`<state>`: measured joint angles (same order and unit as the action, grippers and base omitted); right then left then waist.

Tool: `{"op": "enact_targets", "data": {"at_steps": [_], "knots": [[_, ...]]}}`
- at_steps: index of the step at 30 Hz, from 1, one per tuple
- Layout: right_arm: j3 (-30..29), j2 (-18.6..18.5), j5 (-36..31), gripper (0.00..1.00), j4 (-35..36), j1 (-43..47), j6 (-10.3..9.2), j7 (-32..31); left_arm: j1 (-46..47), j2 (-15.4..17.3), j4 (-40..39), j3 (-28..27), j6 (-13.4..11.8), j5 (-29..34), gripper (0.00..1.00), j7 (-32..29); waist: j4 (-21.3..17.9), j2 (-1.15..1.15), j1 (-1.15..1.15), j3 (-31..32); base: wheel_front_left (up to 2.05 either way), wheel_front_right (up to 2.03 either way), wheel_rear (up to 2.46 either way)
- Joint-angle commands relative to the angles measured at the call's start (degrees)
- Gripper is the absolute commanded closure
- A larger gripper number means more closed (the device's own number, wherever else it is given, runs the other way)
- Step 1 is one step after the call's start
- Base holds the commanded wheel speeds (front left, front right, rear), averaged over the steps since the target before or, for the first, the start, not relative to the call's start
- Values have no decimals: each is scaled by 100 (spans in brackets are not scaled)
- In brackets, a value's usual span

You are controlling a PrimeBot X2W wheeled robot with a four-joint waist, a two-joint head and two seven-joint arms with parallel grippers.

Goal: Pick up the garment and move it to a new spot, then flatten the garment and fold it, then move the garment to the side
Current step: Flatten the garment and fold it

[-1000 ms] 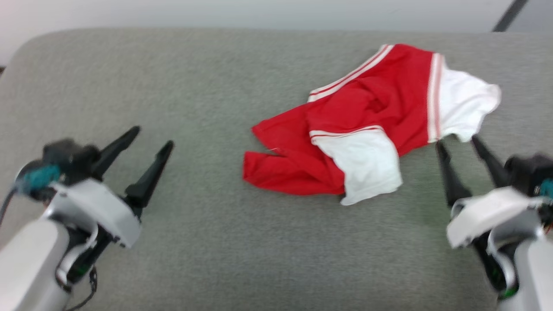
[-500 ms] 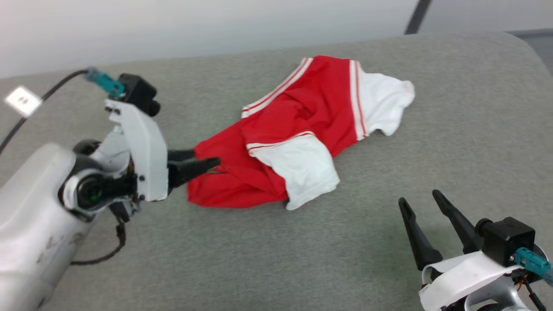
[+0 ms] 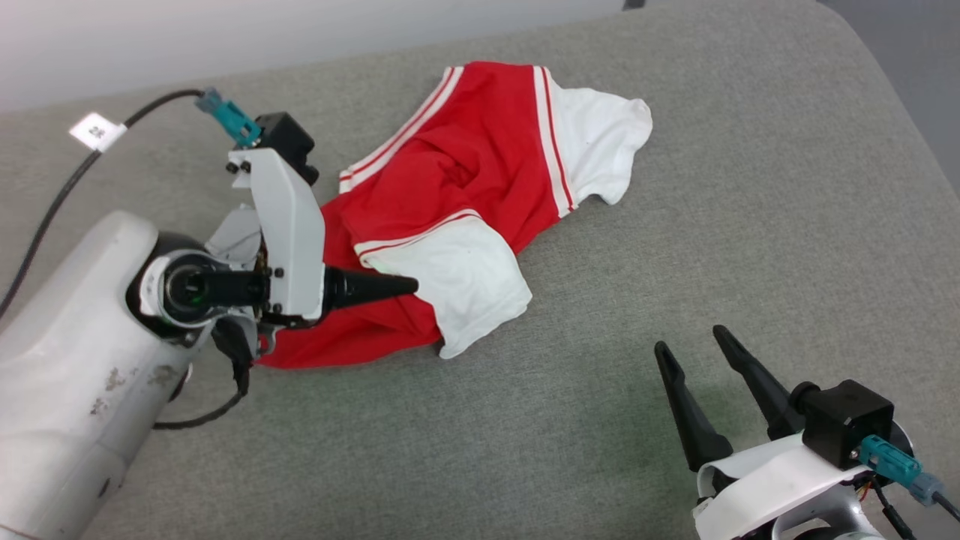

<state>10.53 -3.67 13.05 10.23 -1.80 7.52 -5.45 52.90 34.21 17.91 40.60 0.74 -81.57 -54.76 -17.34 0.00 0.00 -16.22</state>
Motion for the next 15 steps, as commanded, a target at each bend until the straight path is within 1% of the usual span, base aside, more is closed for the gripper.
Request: {"op": "enact_targets", "data": {"at_steps": [1, 5, 12, 15], "knots": [[28, 9, -40, 0, -27, -40, -6, 35, -35, 4, 32, 26, 0, 42, 0, 7, -89, 0, 0, -91, 0, 0, 0], [61, 33, -69, 0, -67, -90, -6, 85, -82, -33, 133, -8, 7, -9, 0, 43, -108, 0, 0, -159, 0, 0, 0], [83, 56, -72, 0, -104, -141, -6, 75, -43, -176, 188, -166, 137, -231, 0, 124, -102, 0, 0, -201, 0, 0, 0], [98, 62, -88, 0, -125, -170, -6, 76, 0, -251, 232, -155, 158, -157, 0, 228, -92, 0, 0, -214, 0, 0, 0]]}}
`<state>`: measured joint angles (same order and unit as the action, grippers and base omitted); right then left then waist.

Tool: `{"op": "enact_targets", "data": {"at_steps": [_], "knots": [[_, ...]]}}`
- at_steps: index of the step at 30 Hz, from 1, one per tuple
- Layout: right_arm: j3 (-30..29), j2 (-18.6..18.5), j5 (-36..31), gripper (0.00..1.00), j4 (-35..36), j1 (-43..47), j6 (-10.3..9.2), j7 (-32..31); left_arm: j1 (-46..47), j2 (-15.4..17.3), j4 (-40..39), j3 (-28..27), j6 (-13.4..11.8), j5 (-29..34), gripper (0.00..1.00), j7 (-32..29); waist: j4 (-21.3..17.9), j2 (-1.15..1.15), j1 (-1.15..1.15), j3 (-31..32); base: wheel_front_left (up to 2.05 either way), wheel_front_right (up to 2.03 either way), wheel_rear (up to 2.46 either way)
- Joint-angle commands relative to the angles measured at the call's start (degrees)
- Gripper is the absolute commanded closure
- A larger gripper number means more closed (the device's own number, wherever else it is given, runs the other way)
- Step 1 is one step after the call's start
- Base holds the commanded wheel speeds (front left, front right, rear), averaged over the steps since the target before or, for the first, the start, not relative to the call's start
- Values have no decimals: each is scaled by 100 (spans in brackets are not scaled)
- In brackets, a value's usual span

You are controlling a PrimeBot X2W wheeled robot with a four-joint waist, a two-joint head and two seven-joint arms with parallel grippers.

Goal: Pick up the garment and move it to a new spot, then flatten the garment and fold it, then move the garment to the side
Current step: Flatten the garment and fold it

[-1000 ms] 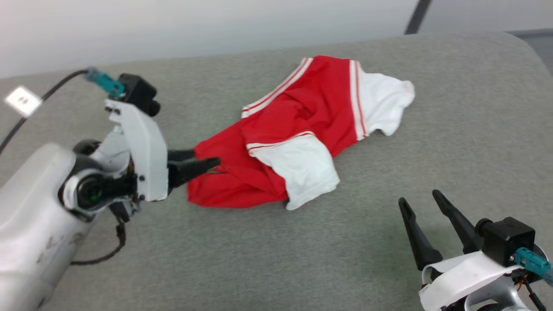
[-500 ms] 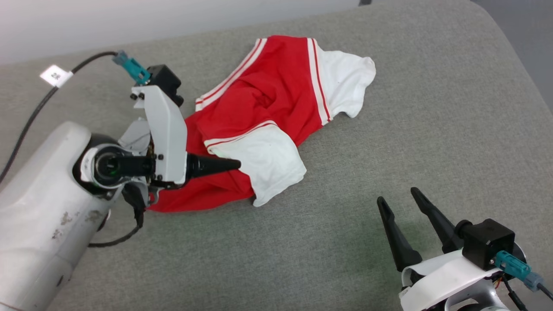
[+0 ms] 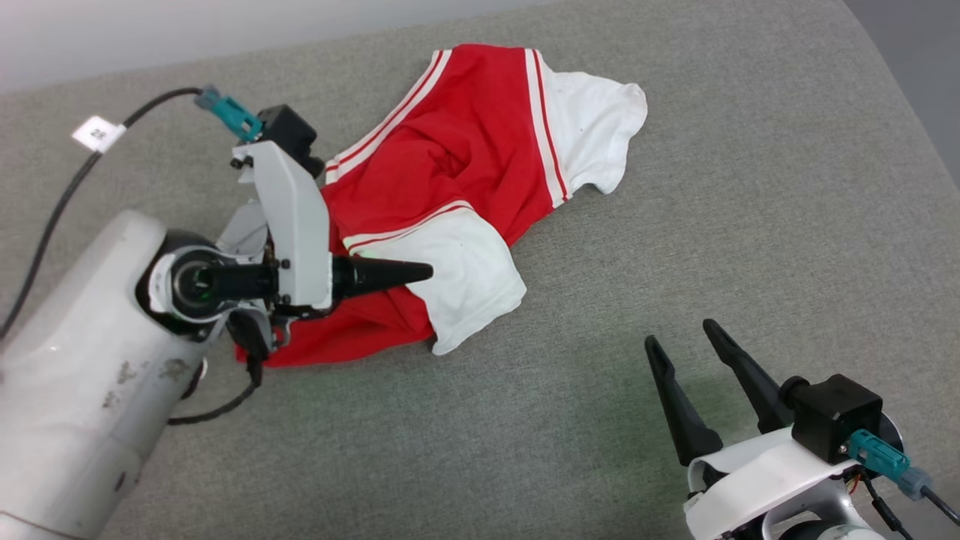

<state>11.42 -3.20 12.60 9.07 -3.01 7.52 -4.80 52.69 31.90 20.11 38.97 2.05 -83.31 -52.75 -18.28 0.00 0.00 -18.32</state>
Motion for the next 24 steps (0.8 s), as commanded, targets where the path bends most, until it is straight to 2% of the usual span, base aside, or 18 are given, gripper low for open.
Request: {"op": "enact_targets", "data": {"at_steps": [1, 7, 8, 9, 11, 19, 24], "knots": [[38, 19, -37, 0, -9, -60, -6, 8, 29, -31, 25, 29, 51, 64, 0, 51, -1, 0, 0, -14, 0, 0, 0], [110, 26, -16, 0, 24, -107, -6, 49, 89, -107, 211, 75, 110, 248, 0, 245, -56, 0, 0, -123, 0, 0, 0], [111, 27, -20, 0, 32, -109, -5, 56, 102, -120, 245, 77, 109, 273, 13, 259, -65, 0, 0, -141, 0, 0, 0], [107, 28, -25, 0, 36, -110, -6, 67, 115, -129, 275, 78, 123, 287, 54, 272, -71, 0, 0, -150, 0, 0, 0], [85, 31, -42, 0, 48, -89, -6, 76, 147, -136, 336, 80, 155, 294, 100, 266, -64, 0, 0, -162, 0, 0, 0], [-6, 33, 27, 0, 36, 11, -5, 42, 375, -67, 374, -87, 304, 226, 100, 326, 143, 0, 0, -67, 0, 0, 0], [16, 33, 65, 0, 8, -2, -5, 4, 681, 232, 382, -281, 271, 307, 100, 326, 322, 0, 0, 8, 0, 0, 0]]}}
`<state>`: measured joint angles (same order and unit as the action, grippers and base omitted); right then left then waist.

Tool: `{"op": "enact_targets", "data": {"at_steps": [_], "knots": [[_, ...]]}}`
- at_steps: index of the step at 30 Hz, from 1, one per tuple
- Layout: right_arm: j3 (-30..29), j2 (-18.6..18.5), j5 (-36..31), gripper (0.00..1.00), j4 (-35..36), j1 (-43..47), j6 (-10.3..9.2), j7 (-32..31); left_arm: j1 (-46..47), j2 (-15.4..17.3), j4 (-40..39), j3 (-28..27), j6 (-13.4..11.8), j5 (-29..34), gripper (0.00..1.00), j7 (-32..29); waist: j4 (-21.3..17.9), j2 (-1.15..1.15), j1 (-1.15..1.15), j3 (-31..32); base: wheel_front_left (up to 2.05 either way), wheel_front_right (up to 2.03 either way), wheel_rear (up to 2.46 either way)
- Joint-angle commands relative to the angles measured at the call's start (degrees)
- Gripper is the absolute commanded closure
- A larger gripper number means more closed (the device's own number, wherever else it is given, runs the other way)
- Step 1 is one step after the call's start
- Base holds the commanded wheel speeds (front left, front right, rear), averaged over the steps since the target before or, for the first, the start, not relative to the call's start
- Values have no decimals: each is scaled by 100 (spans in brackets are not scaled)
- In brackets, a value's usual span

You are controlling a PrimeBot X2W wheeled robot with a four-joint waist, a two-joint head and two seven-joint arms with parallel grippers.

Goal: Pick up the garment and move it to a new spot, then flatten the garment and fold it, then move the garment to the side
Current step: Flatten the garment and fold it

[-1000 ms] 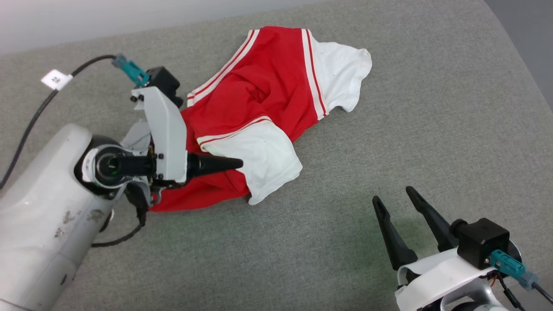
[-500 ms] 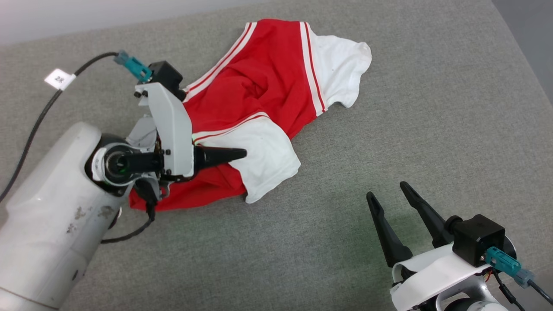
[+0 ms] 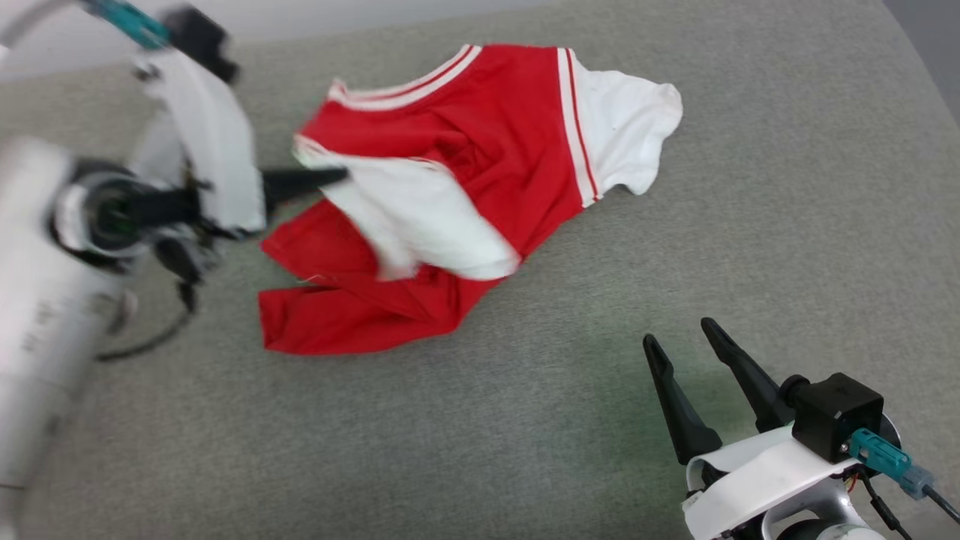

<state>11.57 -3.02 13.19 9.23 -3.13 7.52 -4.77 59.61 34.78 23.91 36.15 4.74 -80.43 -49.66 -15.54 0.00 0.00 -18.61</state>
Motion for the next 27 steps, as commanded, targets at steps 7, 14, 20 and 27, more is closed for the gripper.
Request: {"op": "enact_targets", "data": {"at_steps": [7, 14, 20, 27], "knots": [[120, 14, 98, 0, -17, -92, -5, 2, 563, 650, 168, 80, -20, 657, 100, -116, 111, 0, 0, -126, 0, 0, 0], [273, 15, 168, 0, -28, -157, -5, 46, 961, 1113, 655, 636, 121, 1871, 100, 78, -56, 0, 0, -420, 0, 0, 0], [364, 15, 210, 0, -47, -198, -6, 141, 1275, 1174, 1388, 922, 144, 2773, 100, 872, -283, 0, 0, -728, 0, 0, 0], [446, 16, 248, 0, -130, -237, -5, 279, 1264, 985, 2208, 1150, 252, 3025, 100, 1701, -405, 0, 0, -964, 0, 0, 0]]}}
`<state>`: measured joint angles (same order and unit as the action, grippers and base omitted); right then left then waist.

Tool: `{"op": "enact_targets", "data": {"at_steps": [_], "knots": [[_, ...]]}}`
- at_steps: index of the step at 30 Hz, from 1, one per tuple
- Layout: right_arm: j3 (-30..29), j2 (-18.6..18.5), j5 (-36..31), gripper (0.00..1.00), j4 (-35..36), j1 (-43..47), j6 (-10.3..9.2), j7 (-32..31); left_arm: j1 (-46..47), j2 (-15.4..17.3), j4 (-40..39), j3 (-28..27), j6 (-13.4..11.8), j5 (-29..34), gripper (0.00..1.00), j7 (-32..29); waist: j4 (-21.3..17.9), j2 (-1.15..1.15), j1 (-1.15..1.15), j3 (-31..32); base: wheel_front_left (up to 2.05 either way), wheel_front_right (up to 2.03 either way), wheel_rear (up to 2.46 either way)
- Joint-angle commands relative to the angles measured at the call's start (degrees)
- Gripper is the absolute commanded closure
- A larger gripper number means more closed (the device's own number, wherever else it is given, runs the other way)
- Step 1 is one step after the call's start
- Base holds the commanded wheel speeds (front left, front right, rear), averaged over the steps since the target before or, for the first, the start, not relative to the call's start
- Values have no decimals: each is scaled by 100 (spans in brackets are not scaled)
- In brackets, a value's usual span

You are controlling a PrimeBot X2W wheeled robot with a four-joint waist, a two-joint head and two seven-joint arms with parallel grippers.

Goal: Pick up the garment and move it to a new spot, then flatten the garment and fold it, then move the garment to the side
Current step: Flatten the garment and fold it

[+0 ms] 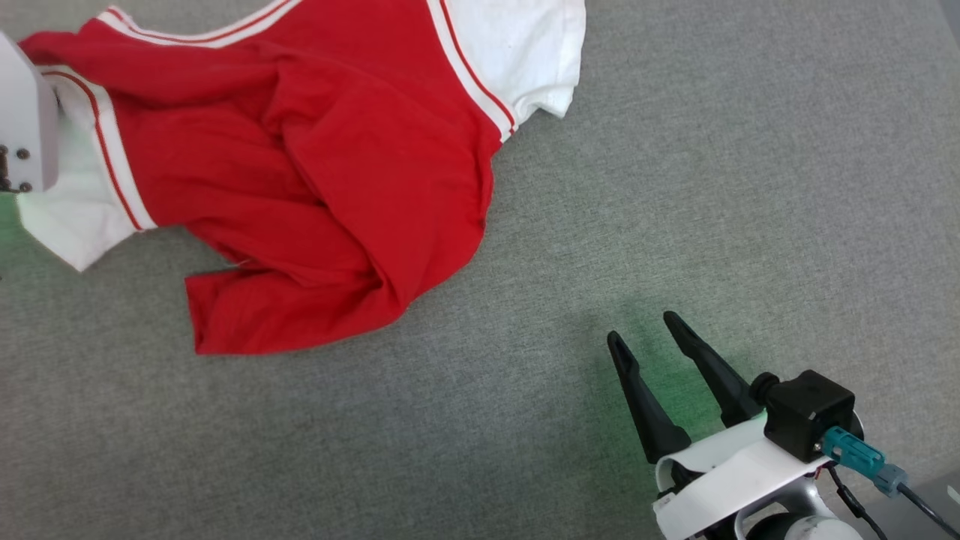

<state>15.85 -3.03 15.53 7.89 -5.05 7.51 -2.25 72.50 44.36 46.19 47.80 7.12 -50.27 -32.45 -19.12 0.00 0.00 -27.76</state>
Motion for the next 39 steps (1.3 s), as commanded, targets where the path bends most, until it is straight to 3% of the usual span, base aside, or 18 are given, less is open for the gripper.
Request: {"op": "enact_targets", "data": {"at_steps": [1, 3, 4, 6, 7, 8, 16, 28, 34, 39], "knots": [[33, 18, 9, 0, -8, -60, -5, 27, -28, 3, 48, 21, 22, 27, 100, 56, -43, 0, 0, -56, 0, 0, 0], [33, 16, -15, 0, -34, -103, -5, 11, -32, -72, 200, 105, 39, 34, 100, 168, -18, 0, 0, -51, 0, 0, 0], [32, 16, -39, 0, -40, -133, -5, -3, -54, -122, 257, 143, 33, 11, 91, 213, 3, 0, 0, -32, 0, 0, 0], [6, 16, -80, 0, -44, -172, -5, -28, -93, -215, 317, 209, 41, -79, 54, 293, 59, 0, 0, 29, 0, 0, 0], [-10, 16, -106, 0, -39, -171, -5, -49, -104, -249, 308, 239, 42, -134, 18, 351, 91, 0, 0, 66, 0, 0, 0], [-24, 16, -133, 0, -36, -174, -5, -63, -108, -260, 294, 263, 43, -192, 0, 410, 126, 0, 0, 111, 0, 0, 0], [-204, 4, -333, 0, 10, -205, -4, -425, -395, -297, -53, 372, 39, -820, 0, 1118, 548, 0, 0, 726, 0, 0, 0], [-555, -703, -8, 0, 75, -228, -5, -1307, -2220, -310, -1242, 194, 37, -1615, 0, 3404, 1447, 0, 0, 1545, 0, 0, 0], [-644, -1220, 224, 0, -38, -475, -5, -1924, -3375, -377, -1870, 64, -342, -1603, 0, 4519, 1889, 0, 0, 1556, 0, 0, 0], [-650, -1741, 449, 0, -232, -1055, -4, -2495, -4248, -435, -2597, -479, -816, -1414, 0, 4759, 2211, 0, 0, 1407, 0, 0, 0]]}}
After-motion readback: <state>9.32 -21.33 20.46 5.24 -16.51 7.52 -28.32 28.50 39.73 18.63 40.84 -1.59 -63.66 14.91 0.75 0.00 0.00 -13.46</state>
